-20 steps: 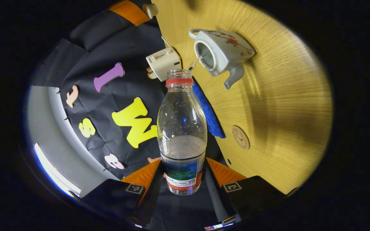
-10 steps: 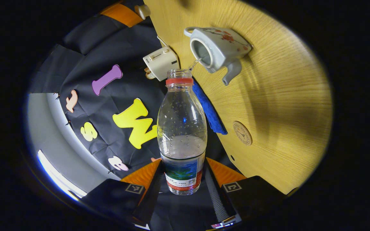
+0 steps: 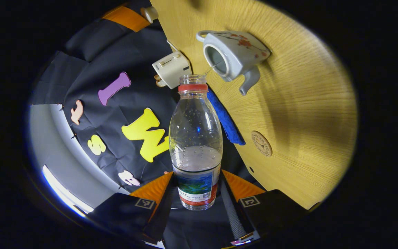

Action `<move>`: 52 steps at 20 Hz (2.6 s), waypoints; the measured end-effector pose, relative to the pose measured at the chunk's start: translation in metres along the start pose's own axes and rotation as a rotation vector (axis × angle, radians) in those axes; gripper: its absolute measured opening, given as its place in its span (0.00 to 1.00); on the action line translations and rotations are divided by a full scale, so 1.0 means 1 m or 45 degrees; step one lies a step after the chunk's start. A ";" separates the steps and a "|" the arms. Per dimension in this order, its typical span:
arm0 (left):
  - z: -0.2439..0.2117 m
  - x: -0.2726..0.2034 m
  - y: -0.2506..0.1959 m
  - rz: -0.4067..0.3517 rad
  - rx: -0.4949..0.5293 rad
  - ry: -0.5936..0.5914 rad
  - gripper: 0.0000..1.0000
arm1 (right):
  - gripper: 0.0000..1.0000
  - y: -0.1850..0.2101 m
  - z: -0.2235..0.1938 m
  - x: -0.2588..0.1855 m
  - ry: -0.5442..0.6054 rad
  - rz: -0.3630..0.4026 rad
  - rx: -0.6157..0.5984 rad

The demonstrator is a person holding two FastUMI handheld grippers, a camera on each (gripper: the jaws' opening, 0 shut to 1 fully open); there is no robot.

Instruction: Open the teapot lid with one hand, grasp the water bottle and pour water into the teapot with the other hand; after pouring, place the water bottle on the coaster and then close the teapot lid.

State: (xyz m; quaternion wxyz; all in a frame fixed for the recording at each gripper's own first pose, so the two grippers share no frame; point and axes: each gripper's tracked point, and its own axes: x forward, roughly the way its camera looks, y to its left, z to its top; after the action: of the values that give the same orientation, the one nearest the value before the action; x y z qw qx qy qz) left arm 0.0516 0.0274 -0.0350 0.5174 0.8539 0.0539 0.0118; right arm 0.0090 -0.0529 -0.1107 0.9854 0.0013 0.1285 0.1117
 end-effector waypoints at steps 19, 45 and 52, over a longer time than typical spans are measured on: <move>-0.004 -0.021 -0.070 -0.295 -1.205 0.028 0.74 | 0.00 0.011 0.015 -0.004 -0.022 0.008 -0.011; -0.035 0.123 -0.078 -0.320 -2.646 -0.069 0.75 | 0.00 0.060 0.004 0.027 0.050 0.053 -0.075; -0.021 0.135 -0.089 -0.400 -2.658 -0.082 0.75 | 0.00 0.066 -0.001 0.034 0.074 0.059 -0.087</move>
State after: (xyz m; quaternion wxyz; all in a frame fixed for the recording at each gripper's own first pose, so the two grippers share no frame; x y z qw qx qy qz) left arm 0.1766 0.1006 -0.1092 0.9924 -0.0315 0.1133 -0.0374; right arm 0.0262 0.0185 -0.1181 0.9778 -0.0327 0.1531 0.1390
